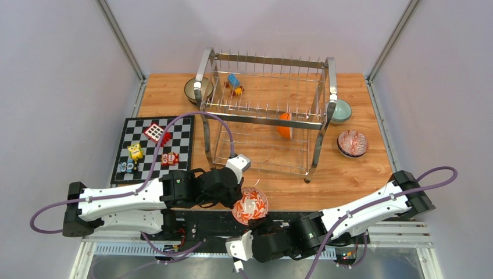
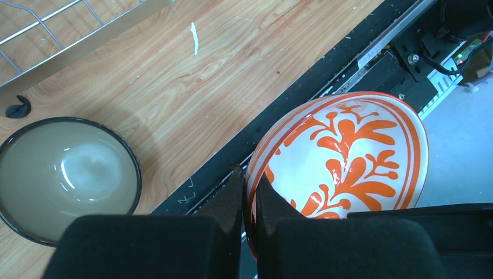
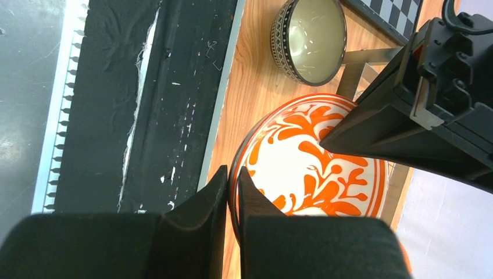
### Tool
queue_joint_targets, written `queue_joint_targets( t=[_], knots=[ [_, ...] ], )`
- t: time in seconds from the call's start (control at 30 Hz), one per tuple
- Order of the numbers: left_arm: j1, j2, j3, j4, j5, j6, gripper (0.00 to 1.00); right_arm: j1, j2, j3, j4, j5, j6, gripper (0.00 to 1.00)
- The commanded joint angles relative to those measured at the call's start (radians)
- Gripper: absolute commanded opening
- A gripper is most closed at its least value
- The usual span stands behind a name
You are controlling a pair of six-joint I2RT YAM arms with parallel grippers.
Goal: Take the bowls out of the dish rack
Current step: Place the bowl at the center of the board.
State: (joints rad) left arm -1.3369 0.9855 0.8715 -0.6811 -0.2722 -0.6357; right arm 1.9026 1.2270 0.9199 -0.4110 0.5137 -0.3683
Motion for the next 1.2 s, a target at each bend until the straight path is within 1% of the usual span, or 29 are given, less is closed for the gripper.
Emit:
queue_joint_targets(
  t=[0.0, 0.07, 0.1, 0.2, 0.27, 0.37, 0.4, 0.43, 0.53, 0.63, 0.9, 1.03, 1.17],
  knots=[
    [0.004, 0.015, -0.014, -0.061, -0.036, 0.028, 0.0, 0.012, -0.019, 0.008, 0.045, 0.065, 0.0, 0.03],
    [0.004, 0.012, -0.015, -0.061, -0.038, 0.024, 0.0, 0.011, -0.017, 0.01, 0.045, 0.073, 0.01, 0.05],
    [0.004, 0.011, -0.017, -0.061, -0.043, 0.019, 0.0, 0.012, -0.015, 0.013, 0.044, 0.084, 0.021, 0.1],
    [0.004, 0.0, -0.028, -0.059, -0.059, -0.005, 0.0, 0.012, -0.008, 0.038, 0.005, 0.113, 0.082, 0.39],
    [0.005, -0.018, -0.041, -0.054, -0.078, -0.027, 0.0, 0.011, -0.016, 0.06, -0.021, 0.138, 0.154, 0.56],
    [0.005, -0.061, -0.069, -0.05, -0.122, -0.066, 0.0, 0.011, -0.051, 0.094, -0.056, 0.219, 0.292, 0.87],
    [0.005, -0.076, -0.075, -0.05, -0.141, -0.082, 0.0, 0.01, -0.069, 0.107, -0.068, 0.235, 0.34, 0.94],
    [0.005, -0.09, -0.084, -0.05, -0.158, -0.096, 0.0, 0.01, -0.092, 0.112, -0.078, 0.256, 0.404, 0.99],
    [0.005, -0.125, -0.106, -0.047, -0.207, -0.144, 0.0, 0.01, -0.192, 0.093, -0.083, 0.303, 0.546, 0.99],
    [0.005, -0.151, -0.132, -0.035, -0.263, -0.222, 0.0, 0.01, -0.319, 0.041, -0.084, 0.404, 0.683, 0.99],
    [0.007, -0.194, -0.239, 0.058, -0.371, -0.474, 0.0, 0.01, -0.62, -0.21, -0.097, 0.624, 1.077, 0.99],
    [0.007, -0.155, -0.249, 0.109, -0.392, -0.546, 0.0, 0.01, -0.691, -0.28, -0.097, 0.697, 1.149, 0.99],
    [0.009, -0.052, -0.202, 0.111, -0.413, -0.568, 0.0, 0.009, -0.674, -0.283, -0.096, 0.745, 1.169, 0.98]
  ],
)
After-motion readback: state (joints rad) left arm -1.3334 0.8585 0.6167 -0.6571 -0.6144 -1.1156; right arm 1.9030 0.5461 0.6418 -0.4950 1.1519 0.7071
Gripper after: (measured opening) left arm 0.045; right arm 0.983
